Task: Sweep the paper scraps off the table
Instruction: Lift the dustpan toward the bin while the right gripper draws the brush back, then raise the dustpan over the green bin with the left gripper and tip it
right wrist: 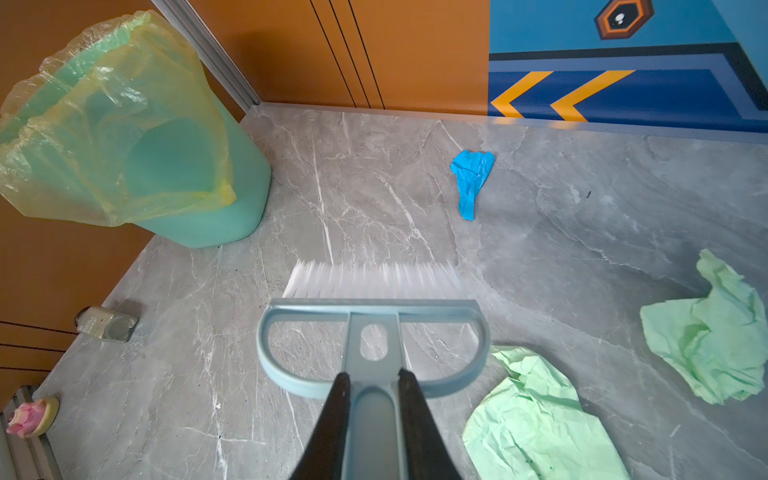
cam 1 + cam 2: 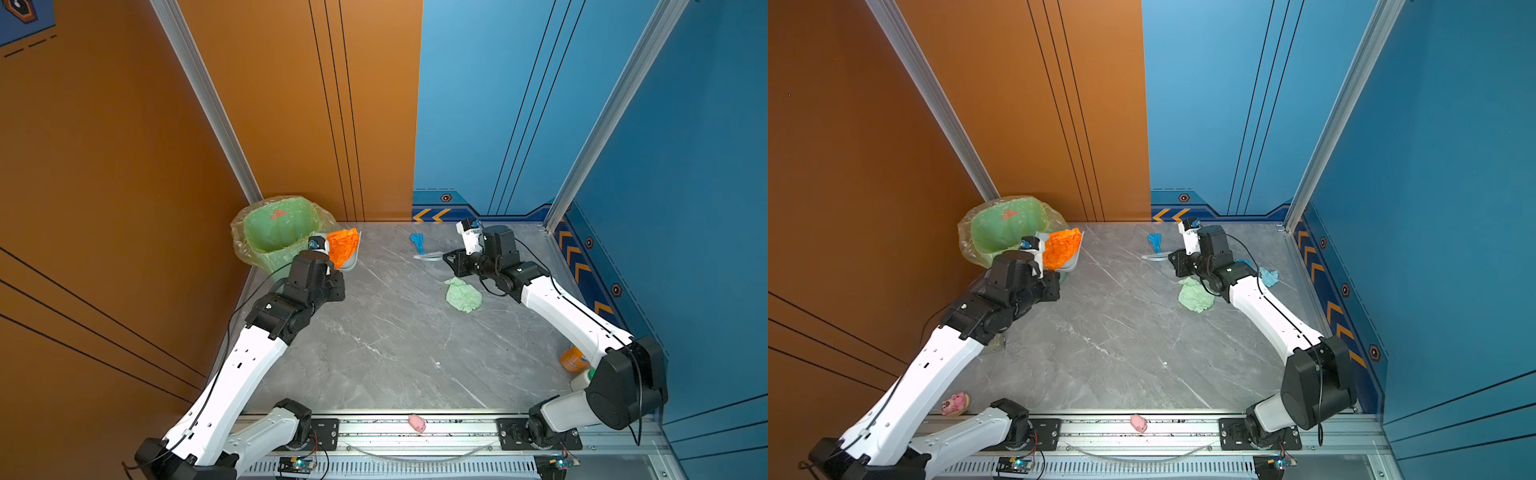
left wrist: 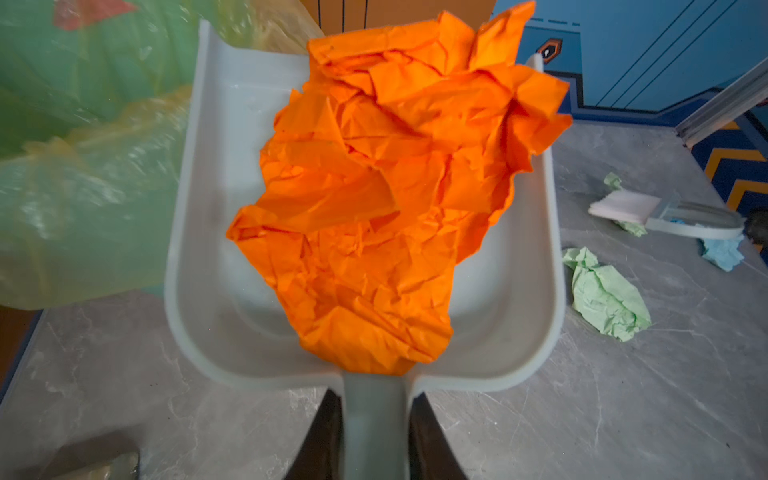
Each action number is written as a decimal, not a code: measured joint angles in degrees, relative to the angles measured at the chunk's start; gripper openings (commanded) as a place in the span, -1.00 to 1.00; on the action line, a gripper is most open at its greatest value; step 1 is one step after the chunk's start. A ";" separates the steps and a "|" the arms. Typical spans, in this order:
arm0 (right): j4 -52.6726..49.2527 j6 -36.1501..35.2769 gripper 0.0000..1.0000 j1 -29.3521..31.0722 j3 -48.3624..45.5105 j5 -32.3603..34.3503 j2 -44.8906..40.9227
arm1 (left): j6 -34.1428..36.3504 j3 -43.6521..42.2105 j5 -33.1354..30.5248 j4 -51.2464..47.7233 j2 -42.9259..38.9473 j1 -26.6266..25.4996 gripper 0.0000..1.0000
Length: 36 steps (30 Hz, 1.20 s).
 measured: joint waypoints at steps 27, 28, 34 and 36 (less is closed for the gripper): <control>0.83 0.98 -1.00 -0.07 -0.55 -1.46 0.02 | -5.27 20.48 29.35 -2.01 18.97 28.55 -1.00; 0.83 0.98 -1.00 -0.07 -0.74 -1.46 0.02 | -6.58 20.33 31.45 -0.98 19.02 29.64 -1.00; 0.81 0.98 -1.00 -0.33 -1.09 -1.46 0.04 | -16.90 15.28 44.74 10.10 18.99 35.15 -1.00; 0.81 0.98 -1.00 -0.37 -1.09 -1.46 0.04 | -20.79 12.72 48.41 14.19 19.06 36.35 -1.00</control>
